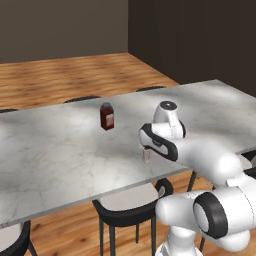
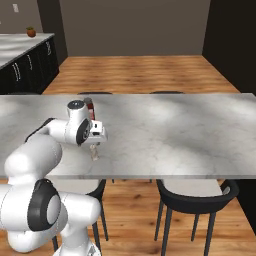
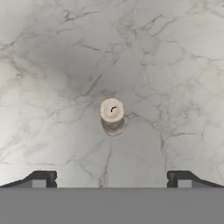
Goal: Pick the jar and candle from the dining table and place them in the open cabinet. Close the cabinet after placing the objects.
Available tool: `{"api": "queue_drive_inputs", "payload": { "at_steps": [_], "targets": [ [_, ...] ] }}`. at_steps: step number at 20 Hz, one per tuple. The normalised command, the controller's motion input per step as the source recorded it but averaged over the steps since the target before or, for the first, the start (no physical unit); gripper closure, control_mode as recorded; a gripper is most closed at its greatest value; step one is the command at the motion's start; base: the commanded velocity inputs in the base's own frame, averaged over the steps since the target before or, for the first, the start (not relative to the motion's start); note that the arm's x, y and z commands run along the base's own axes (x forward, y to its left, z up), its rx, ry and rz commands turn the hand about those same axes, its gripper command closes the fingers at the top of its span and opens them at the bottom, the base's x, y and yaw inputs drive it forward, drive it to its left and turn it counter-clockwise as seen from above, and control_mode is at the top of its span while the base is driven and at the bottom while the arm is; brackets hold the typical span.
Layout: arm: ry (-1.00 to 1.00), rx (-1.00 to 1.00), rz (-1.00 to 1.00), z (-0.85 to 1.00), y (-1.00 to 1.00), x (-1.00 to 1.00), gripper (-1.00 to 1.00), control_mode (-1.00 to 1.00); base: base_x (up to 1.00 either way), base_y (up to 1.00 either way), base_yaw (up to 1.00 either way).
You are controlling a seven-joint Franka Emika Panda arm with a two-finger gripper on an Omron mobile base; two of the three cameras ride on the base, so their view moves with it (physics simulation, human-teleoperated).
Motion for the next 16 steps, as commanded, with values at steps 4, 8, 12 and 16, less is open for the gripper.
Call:
{"api": "queue_drive_inputs", "payload": {
  "at_steps": [4, 8, 12, 16],
  "targets": [
    [0.00, -0.01, 0.00, -0.02, 0.05, 0.36, -1.00, -1.00, 0.00, 0.00, 0.00],
    [0.00, 0.00, 0.00, -0.02, 0.03, 0.23, -1.00, -1.00, 0.00, 0.00, 0.00],
    [0.00, -0.01, 0.00, 0.00, 0.03, 0.09, -1.00, -1.00, 0.00, 0.00, 0.00],
    [0.00, 0.00, 0.00, -0.11, 0.00, 0.00, -1.00, -1.00, 0.00, 0.00, 0.00]
  ]
}}
